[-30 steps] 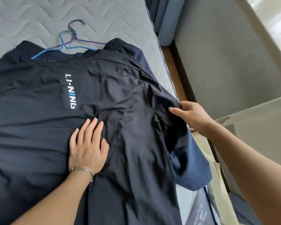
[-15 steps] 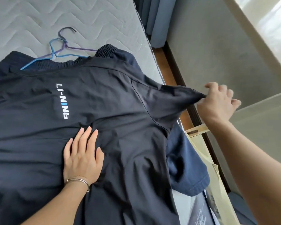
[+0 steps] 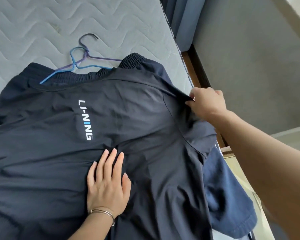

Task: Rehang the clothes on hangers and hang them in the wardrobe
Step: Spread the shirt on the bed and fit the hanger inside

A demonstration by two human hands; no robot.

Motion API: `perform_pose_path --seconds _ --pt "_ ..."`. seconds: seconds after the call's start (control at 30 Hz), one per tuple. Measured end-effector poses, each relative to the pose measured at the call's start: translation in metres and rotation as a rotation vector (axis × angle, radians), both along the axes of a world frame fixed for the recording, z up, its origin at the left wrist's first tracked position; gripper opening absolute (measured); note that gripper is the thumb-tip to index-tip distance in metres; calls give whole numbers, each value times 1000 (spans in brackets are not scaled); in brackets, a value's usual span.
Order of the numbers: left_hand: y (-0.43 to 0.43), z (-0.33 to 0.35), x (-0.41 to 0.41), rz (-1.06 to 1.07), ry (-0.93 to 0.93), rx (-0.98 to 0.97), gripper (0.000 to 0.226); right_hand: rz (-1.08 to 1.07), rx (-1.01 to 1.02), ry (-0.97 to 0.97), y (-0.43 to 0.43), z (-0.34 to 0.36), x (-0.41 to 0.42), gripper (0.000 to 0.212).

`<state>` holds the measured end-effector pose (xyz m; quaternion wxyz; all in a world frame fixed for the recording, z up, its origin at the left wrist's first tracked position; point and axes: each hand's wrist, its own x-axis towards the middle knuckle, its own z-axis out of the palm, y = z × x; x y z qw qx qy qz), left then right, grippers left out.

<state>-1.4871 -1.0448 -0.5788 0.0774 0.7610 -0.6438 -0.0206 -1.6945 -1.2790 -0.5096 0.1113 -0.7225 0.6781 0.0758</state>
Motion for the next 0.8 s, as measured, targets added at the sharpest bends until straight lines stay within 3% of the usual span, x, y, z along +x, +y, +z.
perform_pose_path --seconds 0.07,0.13,0.2,0.27,0.33,0.4,0.43,0.47,0.53,0.6,0.63,0.7,0.77,0.8 --pt "0 0 1 -5 -11 11 51 -94 -213 -27 -2 6 -3 21" --pt "0 0 0 -1 -18 12 51 -334 -412 -167 -1 10 -1 20" --pt "0 1 -1 3 -20 13 51 -480 -489 -315 3 12 8 24" --pt "0 0 -1 0 -24 16 52 -318 -469 -394 14 7 23 29" --pt "0 0 0 -5 -29 22 52 79 -393 -415 31 -3 38 37" --pt "1 -1 0 -13 -31 25 52 480 -267 -295 45 -18 43 47" --pt "1 -1 1 -16 -31 23 52 561 -203 -193 46 -27 39 52" --pt "1 -1 1 -16 -32 22 52 506 -122 -119 43 -34 34 55" --pt "1 -3 0 -19 -37 23 52 115 3 -84 34 -37 24 54" --pt "0 -3 0 -19 -31 19 53 -156 -64 -163 36 -28 31 53" --pt "0 -3 -1 -19 -29 15 53 -146 -162 -201 49 -22 43 52" --pt "2 -2 -1 -19 -22 13 53 123 -339 -279 94 -14 71 50" --pt "3 0 -1 -12 -11 -8 53 479 -343 -260 156 -27 82 49" --pt "2 2 -1 -10 -2 -21 51 553 -306 -213 182 -35 77 49"
